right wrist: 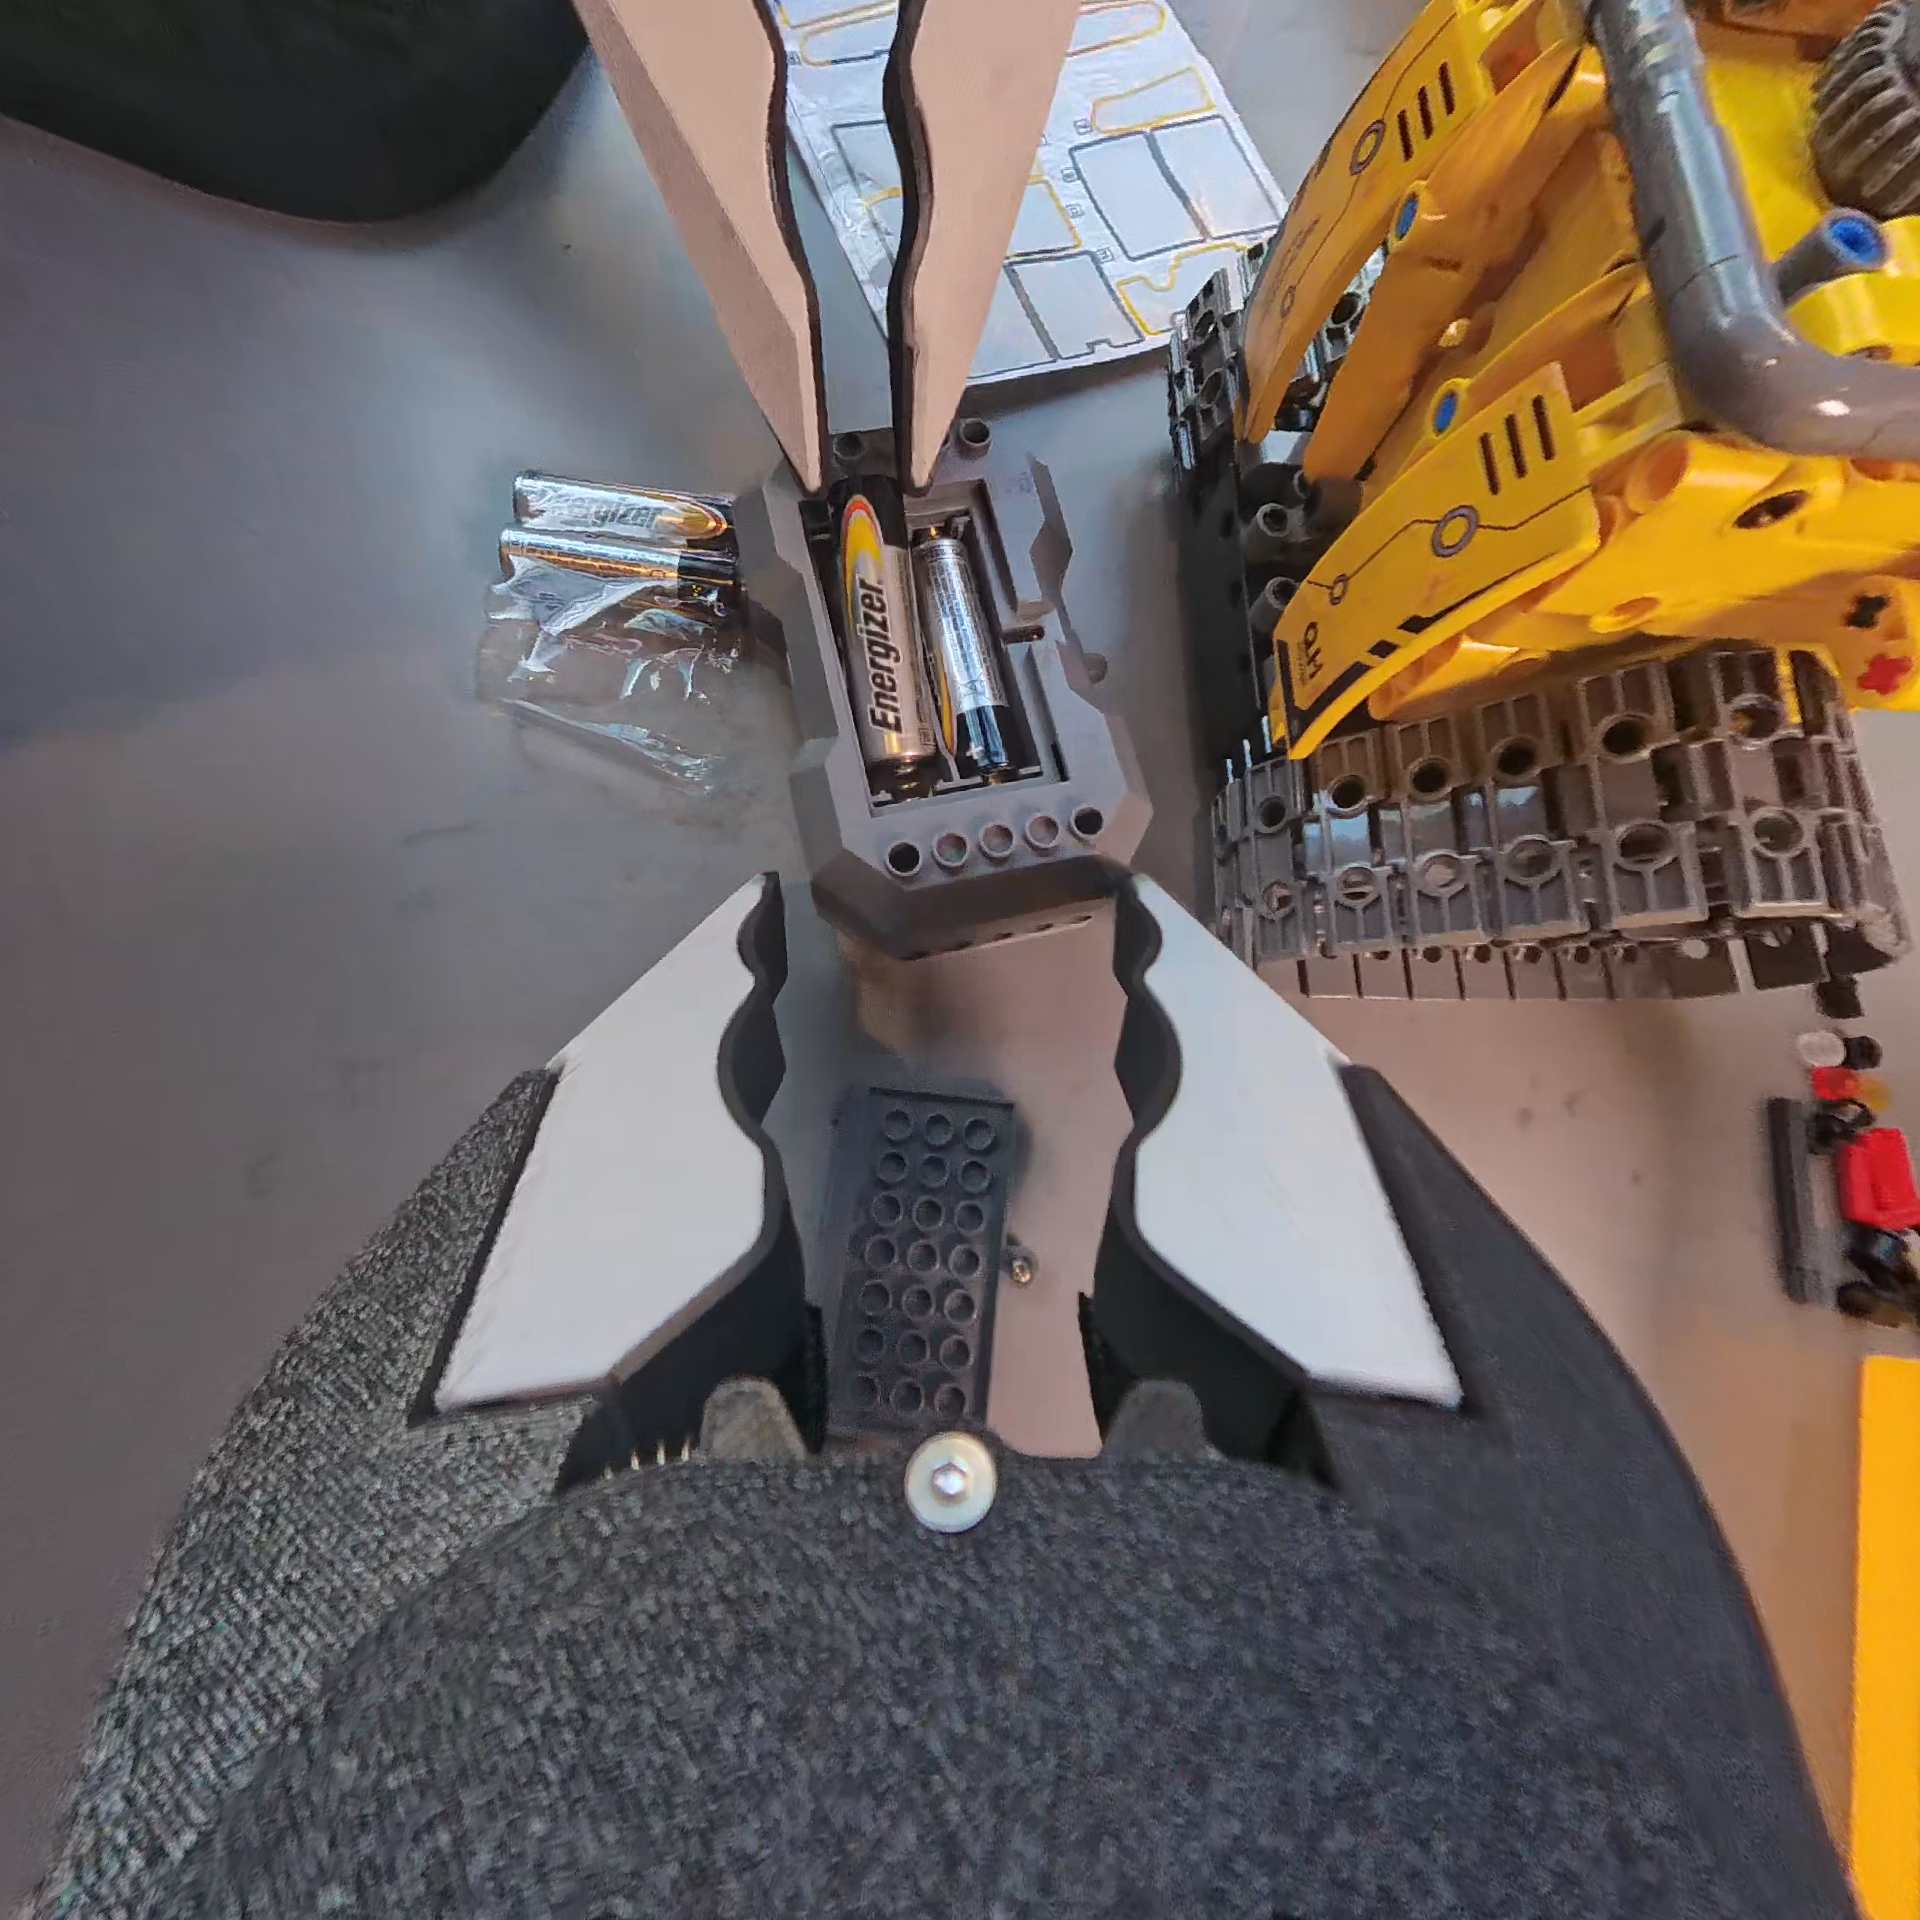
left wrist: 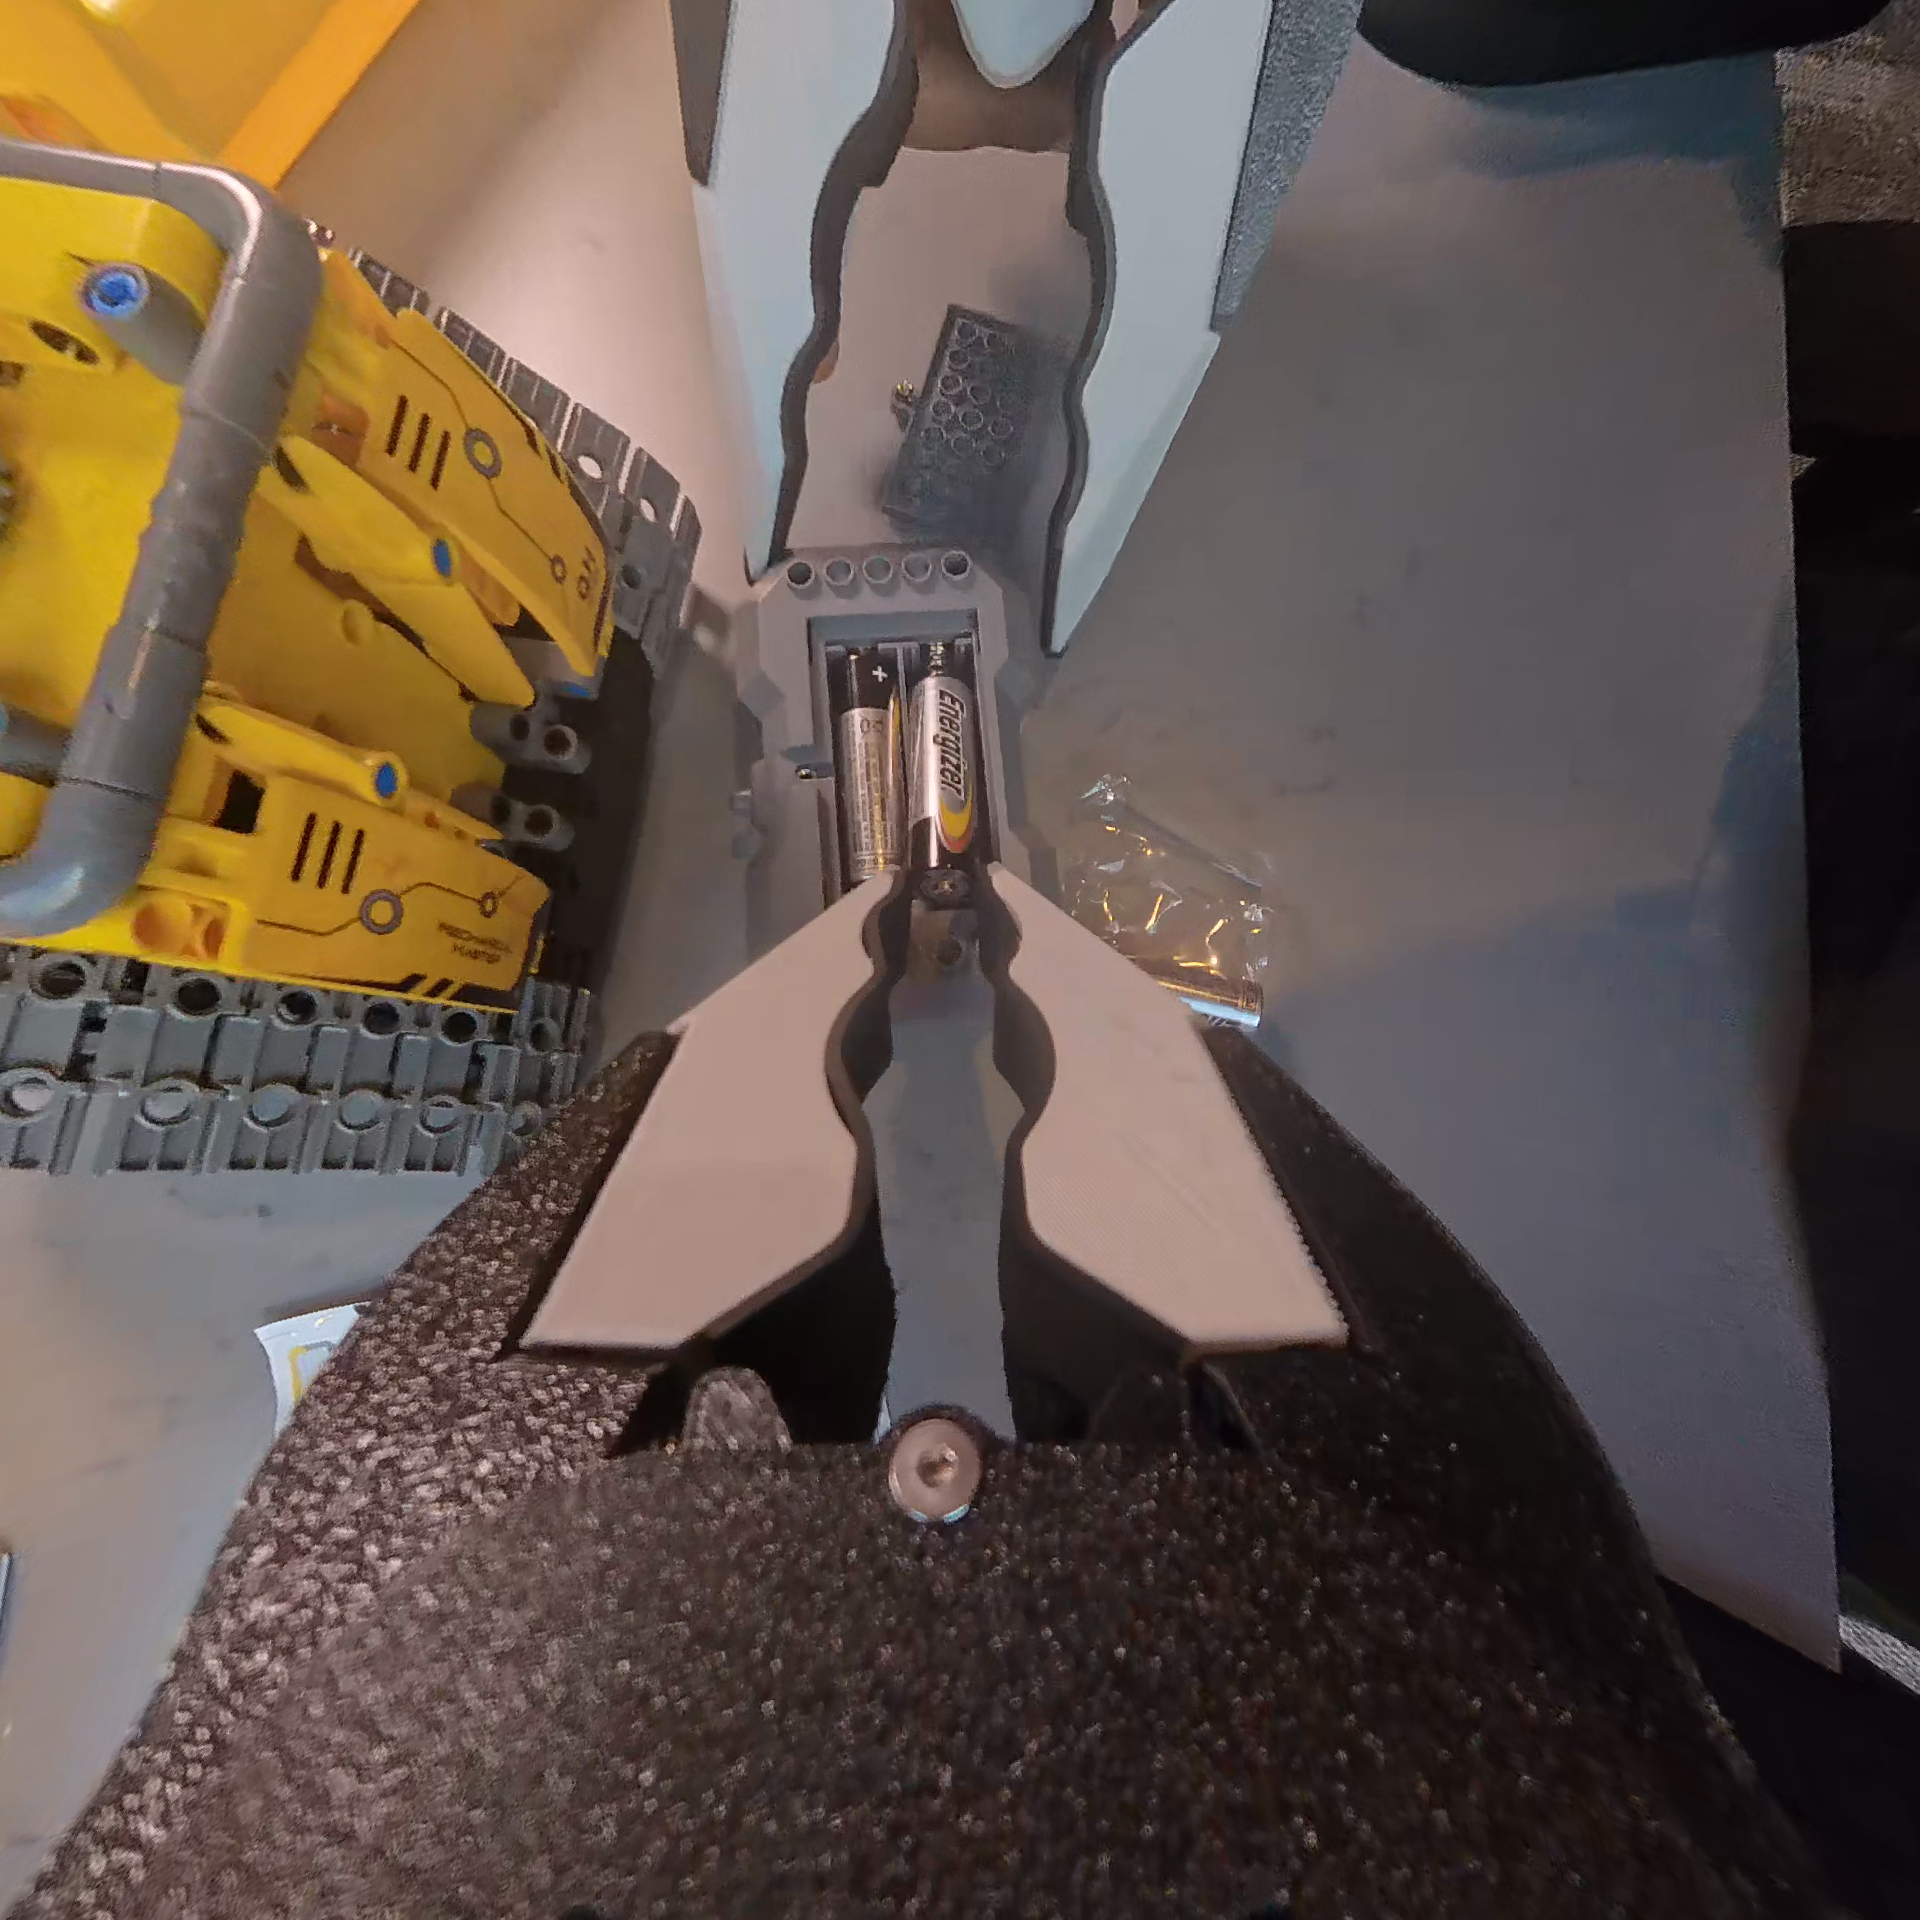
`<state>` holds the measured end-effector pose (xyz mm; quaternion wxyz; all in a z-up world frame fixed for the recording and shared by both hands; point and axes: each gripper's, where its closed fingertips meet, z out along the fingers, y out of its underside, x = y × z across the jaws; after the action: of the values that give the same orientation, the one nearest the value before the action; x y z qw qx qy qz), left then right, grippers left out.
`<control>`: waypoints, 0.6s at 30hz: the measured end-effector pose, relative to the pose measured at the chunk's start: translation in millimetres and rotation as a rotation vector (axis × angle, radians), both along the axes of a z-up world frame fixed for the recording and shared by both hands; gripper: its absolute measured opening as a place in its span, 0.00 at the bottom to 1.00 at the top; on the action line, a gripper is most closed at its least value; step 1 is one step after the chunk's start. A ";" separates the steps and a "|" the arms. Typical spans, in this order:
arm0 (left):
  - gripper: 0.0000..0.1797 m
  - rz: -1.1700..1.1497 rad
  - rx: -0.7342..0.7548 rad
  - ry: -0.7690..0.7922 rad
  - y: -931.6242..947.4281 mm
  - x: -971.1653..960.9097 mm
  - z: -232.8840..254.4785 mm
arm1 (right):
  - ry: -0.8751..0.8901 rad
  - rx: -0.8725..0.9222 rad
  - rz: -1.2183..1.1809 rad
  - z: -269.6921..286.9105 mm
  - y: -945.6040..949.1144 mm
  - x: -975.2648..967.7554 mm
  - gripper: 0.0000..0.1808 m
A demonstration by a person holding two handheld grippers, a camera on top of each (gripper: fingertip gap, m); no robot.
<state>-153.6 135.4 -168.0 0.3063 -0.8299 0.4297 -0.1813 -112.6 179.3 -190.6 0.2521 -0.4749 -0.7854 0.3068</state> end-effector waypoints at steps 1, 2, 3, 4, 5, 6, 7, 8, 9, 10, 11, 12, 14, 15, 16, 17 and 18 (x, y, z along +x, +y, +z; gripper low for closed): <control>0.06 -0.001 -0.013 0.002 -0.2 0.6 0.0 | 0.000 0.010 0.000 -0.6 2.2 -1.6 0.32; 0.06 0.000 -0.026 0.005 -0.1 1.0 -0.1 | 0.000 0.013 0.008 -0.5 2.3 -1.8 0.32; 0.06 0.002 -0.041 0.010 -0.3 1.6 -0.4 | -0.001 0.015 0.011 -0.5 2.1 -1.9 0.32; 0.06 -0.001 -0.060 0.019 -1.1 2.3 -0.6 | 0.000 0.019 0.013 -0.5 1.4 -1.9 0.32; 0.06 -0.004 -0.079 0.033 -1.7 3.0 -0.7 | 0.001 0.021 0.013 -0.6 0.5 -1.7 0.32; 0.06 -0.006 -0.102 0.050 -2.2 3.9 -1.1 | 0.002 0.022 0.009 -0.7 -0.1 -1.7 0.32; 0.05 -0.015 -0.135 0.069 -3.7 5.2 -1.9 | -0.001 0.020 0.002 -0.8 -0.7 -1.9 0.32; 0.06 -0.030 -0.180 0.109 -6.6 5.6 -7.1 | -0.002 0.016 -0.001 -0.7 -2.0 -2.3 0.32; 0.05 -0.042 -0.209 0.115 -7.7 9.1 -7.4 | 0.003 0.024 -0.007 -0.5 -2.0 -3.4 0.33; 0.05 -0.050 -0.228 0.134 -7.5 10.0 -7.4 | 0.001 0.032 -0.007 -0.5 -2.0 -3.3 0.33; 0.05 -0.055 -0.242 0.153 -7.0 10.3 -7.4 | -0.004 0.030 -0.015 -0.6 -1.8 -3.3 0.33; 0.05 -0.057 -0.260 0.166 -6.8 11.1 -7.6 | -0.004 0.029 -0.019 -0.7 -1.5 -3.6 0.33; 0.04 -0.042 -0.322 0.169 -7.1 12.0 -8.0 | 0.003 0.032 -0.023 -0.7 -1.8 -3.9 0.34; 0.04 -0.031 -0.379 0.154 -7.5 11.9 -7.6 | 0.002 0.031 -0.026 -0.8 -2.1 -4.3 0.34; 0.04 -0.022 -0.438 0.130 -7.0 11.7 -7.0 | -0.002 0.029 -0.031 -0.9 -2.1 -4.6 0.34; 0.04 -0.021 -0.476 0.115 -6.6 11.4 -6.4 | -0.008 0.023 -0.037 -1.0 -2.0 -4.8 0.34; 0.04 -0.032 -0.479 0.116 -6.3 10.4 -6.2 | -0.011 0.015 -0.040 -1.1 -2.0 -4.8 0.34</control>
<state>-143.2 129.1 -174.2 0.0727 -0.8809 0.4045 -0.2347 -117.4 177.3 -191.6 0.2576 -0.4904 -0.7793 0.2930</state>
